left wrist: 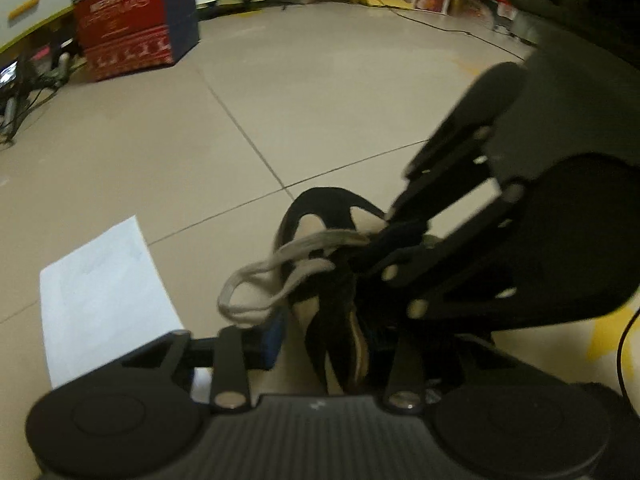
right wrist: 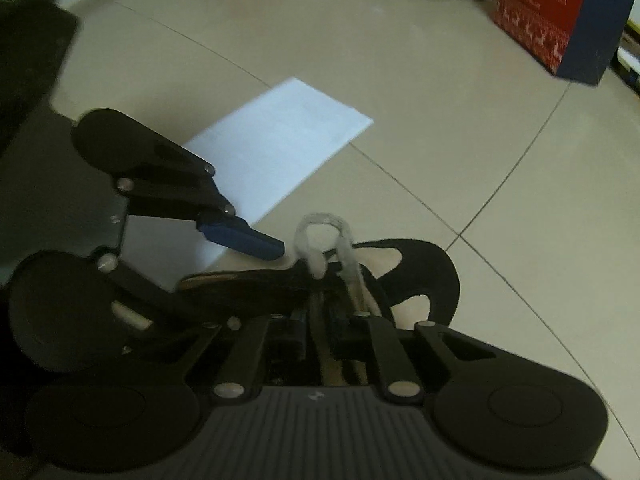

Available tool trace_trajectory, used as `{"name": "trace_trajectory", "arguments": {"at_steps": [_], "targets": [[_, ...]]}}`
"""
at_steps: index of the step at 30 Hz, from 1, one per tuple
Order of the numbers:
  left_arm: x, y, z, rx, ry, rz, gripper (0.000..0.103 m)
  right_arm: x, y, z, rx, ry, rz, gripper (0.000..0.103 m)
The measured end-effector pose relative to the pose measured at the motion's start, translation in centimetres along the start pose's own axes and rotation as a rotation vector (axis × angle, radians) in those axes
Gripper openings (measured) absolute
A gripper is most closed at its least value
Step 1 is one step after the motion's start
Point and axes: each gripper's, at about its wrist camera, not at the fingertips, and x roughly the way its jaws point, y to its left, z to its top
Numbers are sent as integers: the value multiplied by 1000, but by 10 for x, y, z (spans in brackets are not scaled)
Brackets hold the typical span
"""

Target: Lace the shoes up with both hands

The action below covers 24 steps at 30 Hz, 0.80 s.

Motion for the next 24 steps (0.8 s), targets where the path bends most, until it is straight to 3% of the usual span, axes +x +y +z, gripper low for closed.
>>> {"name": "trace_trajectory", "arguments": {"at_steps": [1,4,8,12,16,20,24], "targets": [[1,0,0,-15,-3,10,17,2,-1,1,10,-2,-2,5],[2,-2,-4,-87,-15,55,10,-18,13,-8,18,-54,5,4],[4,-2,-7,-225,-3,113,9,-49,27,-29,28,-81,-41,4],[4,-3,-8,-225,-6,121,9,-87,24,-56,74,-128,-64,4],[4,-2,-8,-245,-4,126,9,-109,20,-77,110,-107,-112,3],[4,-3,-8,-253,-10,128,9,-122,11,-112,156,-48,-229,3],[3,0,-9,-292,-12,136,10,-133,3,-149,170,37,-403,3]]}}
